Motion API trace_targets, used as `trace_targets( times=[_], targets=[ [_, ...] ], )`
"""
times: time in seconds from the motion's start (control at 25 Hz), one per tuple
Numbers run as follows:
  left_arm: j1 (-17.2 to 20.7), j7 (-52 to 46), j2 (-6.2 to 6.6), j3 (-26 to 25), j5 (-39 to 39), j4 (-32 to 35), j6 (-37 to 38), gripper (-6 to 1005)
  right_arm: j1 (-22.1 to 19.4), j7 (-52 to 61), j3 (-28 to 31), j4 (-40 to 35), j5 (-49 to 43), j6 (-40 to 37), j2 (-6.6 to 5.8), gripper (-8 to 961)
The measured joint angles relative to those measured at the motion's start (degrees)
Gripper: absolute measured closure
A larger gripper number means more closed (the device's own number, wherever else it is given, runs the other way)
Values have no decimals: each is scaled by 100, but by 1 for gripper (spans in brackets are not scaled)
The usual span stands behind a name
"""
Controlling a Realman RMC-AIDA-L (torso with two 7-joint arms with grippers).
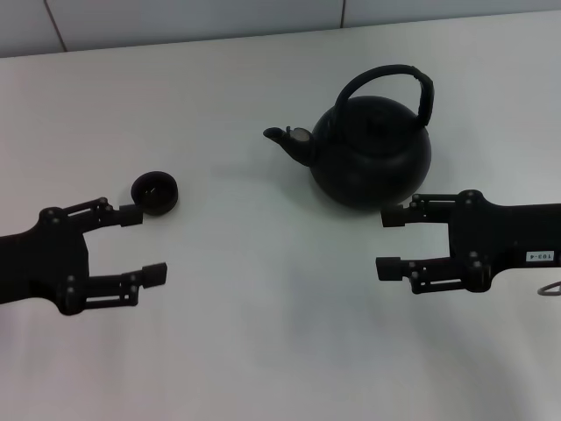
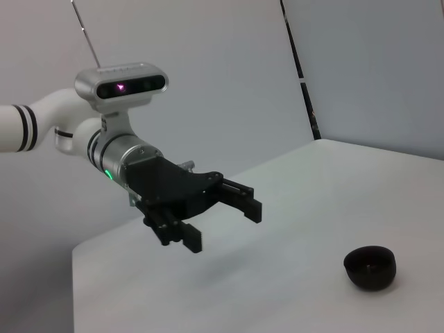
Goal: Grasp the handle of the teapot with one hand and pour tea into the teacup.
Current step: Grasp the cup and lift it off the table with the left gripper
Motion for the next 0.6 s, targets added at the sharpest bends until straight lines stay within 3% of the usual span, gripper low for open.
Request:
trace_targets(
  times=[0.28,0.36,0.56,0.6],
  targets=[
    [19,15,-26,-3,-175,-160,-363,138,44,-11,54,109,47,20,11,192],
    [-39,251,-38,28,-970,-920,-1285,138,80,-39,63,175,57,24,11,192],
    [-45,421,-41,29,-1169,-1108,-1482,137,168,-57,74,291,95,29,10,193],
    [0,1369,-60,30,-1871,-1861,-2056,137,189,-58,74,302,110,33,10,193]
  ],
)
